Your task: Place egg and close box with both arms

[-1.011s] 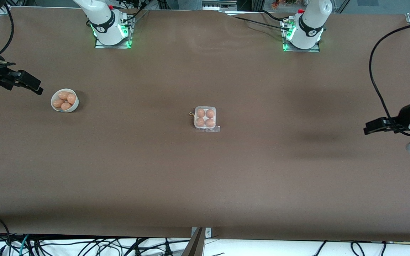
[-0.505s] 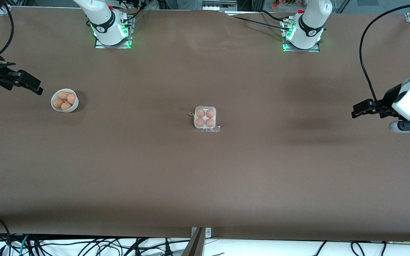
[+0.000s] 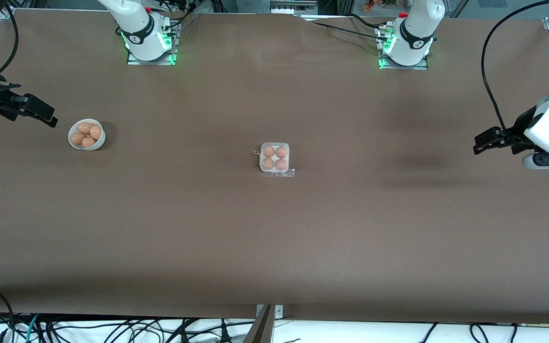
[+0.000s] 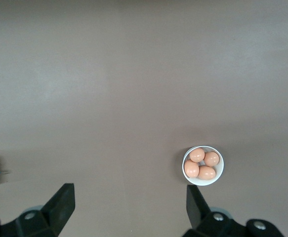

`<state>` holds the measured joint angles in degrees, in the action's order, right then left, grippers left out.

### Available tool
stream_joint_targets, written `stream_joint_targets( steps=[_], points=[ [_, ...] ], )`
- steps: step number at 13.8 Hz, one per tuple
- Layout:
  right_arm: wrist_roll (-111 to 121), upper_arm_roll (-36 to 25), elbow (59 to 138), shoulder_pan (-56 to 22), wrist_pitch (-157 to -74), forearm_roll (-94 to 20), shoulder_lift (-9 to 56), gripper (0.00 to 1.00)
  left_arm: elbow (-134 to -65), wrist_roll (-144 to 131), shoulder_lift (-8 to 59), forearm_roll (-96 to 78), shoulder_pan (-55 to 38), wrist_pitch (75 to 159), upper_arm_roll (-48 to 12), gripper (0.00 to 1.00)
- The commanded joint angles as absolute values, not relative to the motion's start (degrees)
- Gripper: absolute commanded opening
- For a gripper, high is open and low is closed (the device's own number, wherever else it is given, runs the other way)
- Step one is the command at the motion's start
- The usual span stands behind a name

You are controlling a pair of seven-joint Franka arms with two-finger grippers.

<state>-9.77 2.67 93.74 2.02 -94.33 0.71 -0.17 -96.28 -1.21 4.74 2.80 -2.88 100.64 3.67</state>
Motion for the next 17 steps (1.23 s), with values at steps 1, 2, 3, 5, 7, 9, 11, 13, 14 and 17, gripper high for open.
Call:
stream_joint_targets(
  steps=[1,2,3,5,7,9,11,13,14,17],
  points=[
    [-8.6,2.7,93.4,2.5,-94.6,0.4,-0.2,1.00,-97.8,-0.9,2.6,7.3,-2.2,101.1,1.9,1.00],
    [-8.6,2.6,93.4,2.5,-94.6,0.4,-0.2,1.00,-98.0,-1.2,2.6,6.9,-2.2,101.1,1.9,1.00],
    [-8.6,2.6,93.4,2.5,-94.6,0.4,-0.2,1.00,-98.2,-1.3,2.6,6.6,-2.2,101.1,1.9,1.00],
    [-8.6,2.6,93.4,2.5,-94.6,0.4,-0.2,1.00,-98.4,-1.2,2.9,6.4,-2.2,101.0,1.8,1.00],
    [-8.6,2.6,93.4,2.5,-94.6,0.3,-0.2,1.00,-98.6,-1.2,3.0,2.7,-2.0,100.8,1.8,1.00],
    [-8.6,2.7,93.4,2.5,-94.6,0.4,-0.2,1.00,-98.6,-1.3,3.0,2.0,-1.8,100.8,1.8,1.00],
    [-8.6,2.6,93.4,2.5,-94.6,0.4,-0.2,1.00,-98.6,-1.1,3.0,1.8,-1.7,100.7,1.8,1.00],
    [-8.6,2.6,93.4,2.5,-94.6,0.3,-0.2,1.00,-98.5,-1.3,3.1,1.8,-1.8,100.5,1.8,1.00],
    [-8.6,2.6,93.4,2.5,-94.6,0.3,-0.2,1.00,-98.1,-1.3,3.3,1.8,-1.8,99.9,1.8,1.00],
    [-8.7,2.6,93.4,2.5,-94.6,0.3,-0.2,1.00,-97.6,-1.3,3.4,1.8,-1.9,99.1,1.7,1.00]
  ],
)
